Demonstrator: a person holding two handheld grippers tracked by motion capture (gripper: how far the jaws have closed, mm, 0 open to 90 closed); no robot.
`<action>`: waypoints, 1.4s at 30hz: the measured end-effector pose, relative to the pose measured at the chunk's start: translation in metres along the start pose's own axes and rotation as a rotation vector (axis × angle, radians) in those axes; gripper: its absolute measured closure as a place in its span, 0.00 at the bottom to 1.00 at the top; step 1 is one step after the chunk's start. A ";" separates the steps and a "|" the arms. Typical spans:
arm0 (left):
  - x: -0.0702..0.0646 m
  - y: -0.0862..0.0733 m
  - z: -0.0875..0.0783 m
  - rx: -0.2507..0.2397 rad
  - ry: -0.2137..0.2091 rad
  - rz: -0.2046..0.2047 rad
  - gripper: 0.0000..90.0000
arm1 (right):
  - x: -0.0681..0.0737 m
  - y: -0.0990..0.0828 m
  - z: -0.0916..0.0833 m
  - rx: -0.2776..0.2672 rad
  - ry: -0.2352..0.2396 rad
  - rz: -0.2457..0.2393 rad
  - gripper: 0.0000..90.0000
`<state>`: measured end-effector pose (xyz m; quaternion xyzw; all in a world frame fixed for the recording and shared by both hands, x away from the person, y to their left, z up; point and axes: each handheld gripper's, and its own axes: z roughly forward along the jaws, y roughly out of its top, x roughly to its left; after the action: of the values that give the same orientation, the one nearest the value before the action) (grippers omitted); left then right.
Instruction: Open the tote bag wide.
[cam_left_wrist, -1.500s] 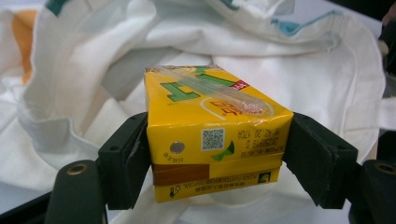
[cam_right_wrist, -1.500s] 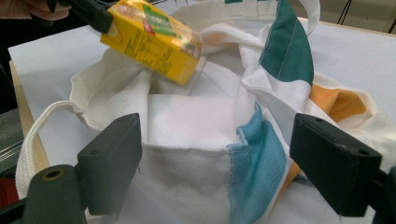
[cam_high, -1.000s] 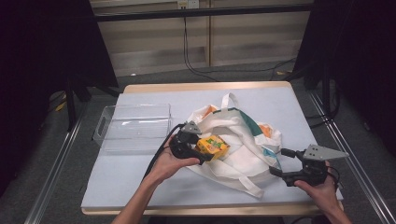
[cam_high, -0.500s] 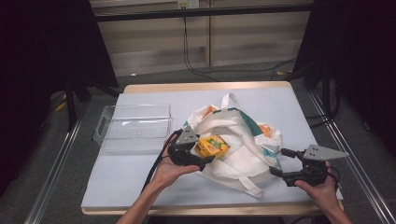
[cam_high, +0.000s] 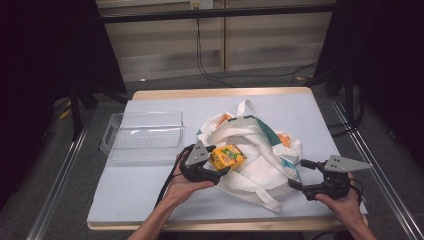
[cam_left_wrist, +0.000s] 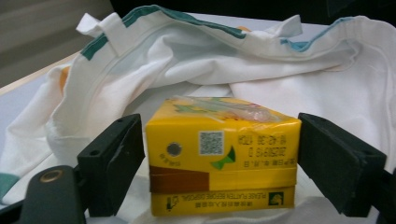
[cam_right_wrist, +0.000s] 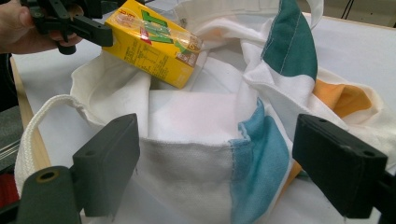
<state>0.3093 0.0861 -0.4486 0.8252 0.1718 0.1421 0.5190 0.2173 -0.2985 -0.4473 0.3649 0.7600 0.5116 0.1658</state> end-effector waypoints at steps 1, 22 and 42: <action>-0.001 -0.002 0.001 0.008 -0.003 0.006 0.17 | 0.000 0.000 0.000 0.000 0.000 0.001 0.16; 0.016 0.007 -0.006 0.036 0.016 -0.155 0.31 | 0.000 -0.001 0.001 0.002 0.005 0.013 0.16; 0.032 0.026 -0.026 0.054 -0.092 -0.230 0.31 | -0.002 0.000 -0.002 -0.012 -0.001 0.026 0.15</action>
<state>0.3308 0.1100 -0.4122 0.8193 0.2450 0.0389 0.5170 0.2173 -0.3008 -0.4470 0.3738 0.7521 0.5181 0.1618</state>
